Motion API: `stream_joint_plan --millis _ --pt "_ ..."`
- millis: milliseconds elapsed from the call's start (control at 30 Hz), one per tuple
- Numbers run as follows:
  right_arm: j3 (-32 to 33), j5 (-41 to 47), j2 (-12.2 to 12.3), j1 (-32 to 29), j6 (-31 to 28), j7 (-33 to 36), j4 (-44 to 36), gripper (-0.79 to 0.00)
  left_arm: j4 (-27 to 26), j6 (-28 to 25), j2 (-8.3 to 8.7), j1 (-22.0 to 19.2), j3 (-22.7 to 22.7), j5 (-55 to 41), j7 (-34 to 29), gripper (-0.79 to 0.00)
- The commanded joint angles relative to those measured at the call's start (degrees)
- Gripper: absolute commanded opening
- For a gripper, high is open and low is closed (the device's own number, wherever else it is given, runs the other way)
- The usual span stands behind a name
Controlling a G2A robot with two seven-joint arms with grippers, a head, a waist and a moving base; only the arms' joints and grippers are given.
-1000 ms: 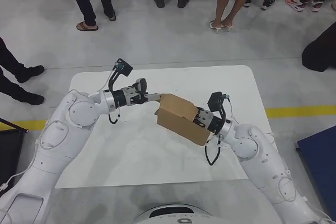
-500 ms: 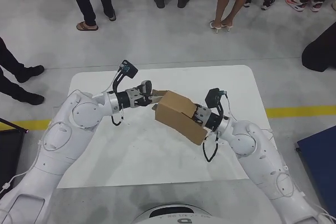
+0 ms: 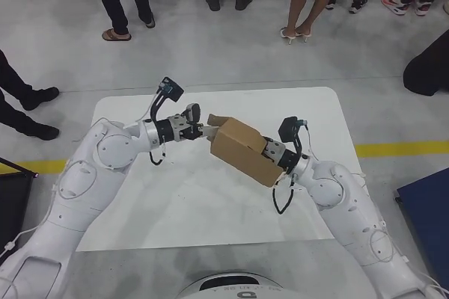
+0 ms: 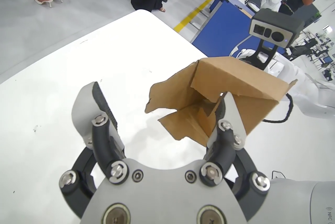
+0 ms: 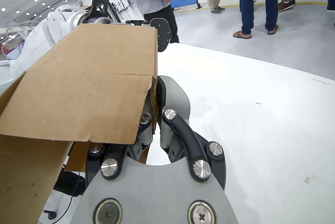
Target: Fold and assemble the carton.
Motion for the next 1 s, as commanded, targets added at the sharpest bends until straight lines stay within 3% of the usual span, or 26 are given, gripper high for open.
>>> stream_joint_plan --millis 0,200,367,667,967 --pt "0.0 0.0 0.0 0.0 0.0 0.0 0.0 -0.785 -0.1 -0.9 0.57 1.8 -2.7 -1.3 0.7 0.000" --pt "0.0 0.0 0.0 0.0 0.0 0.0 0.0 -0.785 -0.3 -4.4 2.70 11.9 -12.2 -5.5 2.1 0.000" --pt "-0.1 0.1 0.0 -0.1 0.4 -0.3 -0.4 -0.785 2.0 -7.1 2.91 16.4 -12.5 -9.4 1.7 -0.003" --pt "-1.0 -0.4 -0.3 0.7 1.0 -1.1 -0.5 -0.785 7.0 -8.9 0.56 9.8 -2.9 -11.2 1.1 -0.135" --pt "-1.1 -1.5 -0.4 0.4 1.4 -1.5 -0.6 -0.785 10.5 -9.7 -1.22 4.1 1.8 -11.8 1.6 -0.197"
